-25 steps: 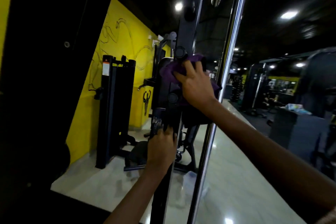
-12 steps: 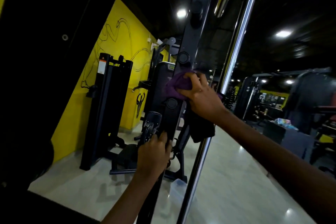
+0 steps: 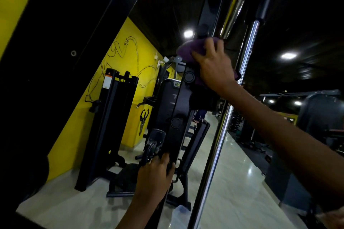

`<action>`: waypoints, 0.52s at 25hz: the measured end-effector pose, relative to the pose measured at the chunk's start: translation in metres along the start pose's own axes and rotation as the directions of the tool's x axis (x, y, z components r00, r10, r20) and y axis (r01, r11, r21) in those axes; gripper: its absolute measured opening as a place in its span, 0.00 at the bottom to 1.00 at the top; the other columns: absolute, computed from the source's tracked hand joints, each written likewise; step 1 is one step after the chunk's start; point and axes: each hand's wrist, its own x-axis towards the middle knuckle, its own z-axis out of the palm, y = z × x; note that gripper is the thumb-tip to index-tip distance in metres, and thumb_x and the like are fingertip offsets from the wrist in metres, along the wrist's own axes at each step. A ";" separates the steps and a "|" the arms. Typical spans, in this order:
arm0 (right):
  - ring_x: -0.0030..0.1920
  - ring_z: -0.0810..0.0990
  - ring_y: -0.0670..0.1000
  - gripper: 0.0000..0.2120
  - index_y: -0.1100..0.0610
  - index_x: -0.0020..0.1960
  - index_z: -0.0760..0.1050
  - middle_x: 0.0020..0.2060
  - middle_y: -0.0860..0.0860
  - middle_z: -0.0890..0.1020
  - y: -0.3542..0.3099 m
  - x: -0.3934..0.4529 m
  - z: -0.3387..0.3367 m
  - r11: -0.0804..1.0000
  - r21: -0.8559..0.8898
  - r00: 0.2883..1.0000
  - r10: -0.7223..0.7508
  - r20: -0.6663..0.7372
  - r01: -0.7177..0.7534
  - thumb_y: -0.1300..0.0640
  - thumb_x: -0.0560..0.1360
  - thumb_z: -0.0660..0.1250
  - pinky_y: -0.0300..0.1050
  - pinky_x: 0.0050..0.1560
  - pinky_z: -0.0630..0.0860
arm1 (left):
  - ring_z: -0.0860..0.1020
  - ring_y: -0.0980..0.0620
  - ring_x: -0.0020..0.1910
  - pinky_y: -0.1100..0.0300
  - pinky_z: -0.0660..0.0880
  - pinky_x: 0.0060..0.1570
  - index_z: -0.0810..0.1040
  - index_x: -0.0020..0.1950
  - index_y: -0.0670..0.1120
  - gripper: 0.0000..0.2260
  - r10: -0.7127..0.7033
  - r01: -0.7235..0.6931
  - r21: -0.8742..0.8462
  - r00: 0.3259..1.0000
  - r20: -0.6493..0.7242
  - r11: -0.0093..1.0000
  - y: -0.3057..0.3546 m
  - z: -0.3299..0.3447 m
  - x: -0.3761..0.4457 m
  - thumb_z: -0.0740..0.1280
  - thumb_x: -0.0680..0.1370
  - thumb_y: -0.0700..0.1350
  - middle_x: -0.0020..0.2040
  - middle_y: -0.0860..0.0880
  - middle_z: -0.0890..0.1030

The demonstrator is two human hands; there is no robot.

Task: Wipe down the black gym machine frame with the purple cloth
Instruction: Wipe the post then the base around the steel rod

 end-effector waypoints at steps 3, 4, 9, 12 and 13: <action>0.63 0.65 0.65 0.23 0.53 0.68 0.71 0.63 0.61 0.67 0.003 -0.013 -0.002 0.983 -0.002 0.975 -0.182 0.128 0.184 0.58 0.74 0.67 0.58 0.51 0.77 | 0.76 0.55 0.59 0.65 0.72 0.53 0.58 0.75 0.53 0.21 -0.010 0.010 -0.010 0.999 0.032 1.000 0.000 -0.001 0.001 0.47 0.83 0.56 0.66 0.51 0.72; 0.65 0.63 0.63 0.23 0.51 0.70 0.69 0.65 0.60 0.65 0.012 -0.006 -0.008 0.974 0.000 0.959 -0.225 0.173 0.228 0.57 0.75 0.65 0.56 0.53 0.76 | 0.77 0.55 0.59 0.65 0.73 0.53 0.57 0.75 0.53 0.21 0.001 0.000 -0.019 1.000 0.015 1.000 0.001 -0.001 0.000 0.47 0.83 0.56 0.66 0.51 0.73; 0.63 0.63 0.64 0.21 0.55 0.66 0.74 0.64 0.59 0.65 0.004 -0.001 -0.004 0.984 -0.095 0.986 -0.144 0.082 0.152 0.61 0.73 0.67 0.58 0.49 0.74 | 0.76 0.54 0.60 0.64 0.72 0.53 0.56 0.76 0.53 0.22 0.008 -0.008 -0.013 1.000 0.008 1.000 0.000 -0.006 -0.002 0.47 0.83 0.56 0.67 0.50 0.72; 0.60 0.64 0.63 0.23 0.52 0.65 0.75 0.60 0.60 0.67 0.016 -0.001 -0.008 0.969 0.050 0.950 -0.246 0.191 0.241 0.63 0.72 0.66 0.55 0.45 0.74 | 0.76 0.53 0.60 0.64 0.72 0.51 0.56 0.77 0.52 0.22 0.009 -0.009 -0.010 1.000 0.022 1.000 0.000 -0.006 -0.003 0.47 0.83 0.57 0.67 0.50 0.72; 0.60 0.65 0.63 0.22 0.51 0.65 0.75 0.60 0.60 0.68 0.025 0.007 -0.012 0.971 0.035 0.949 -0.240 0.202 0.238 0.63 0.72 0.65 0.54 0.44 0.74 | 0.76 0.53 0.60 0.64 0.72 0.51 0.55 0.77 0.53 0.22 0.011 -0.011 -0.010 0.999 0.034 1.000 0.000 -0.007 -0.003 0.46 0.83 0.57 0.67 0.50 0.72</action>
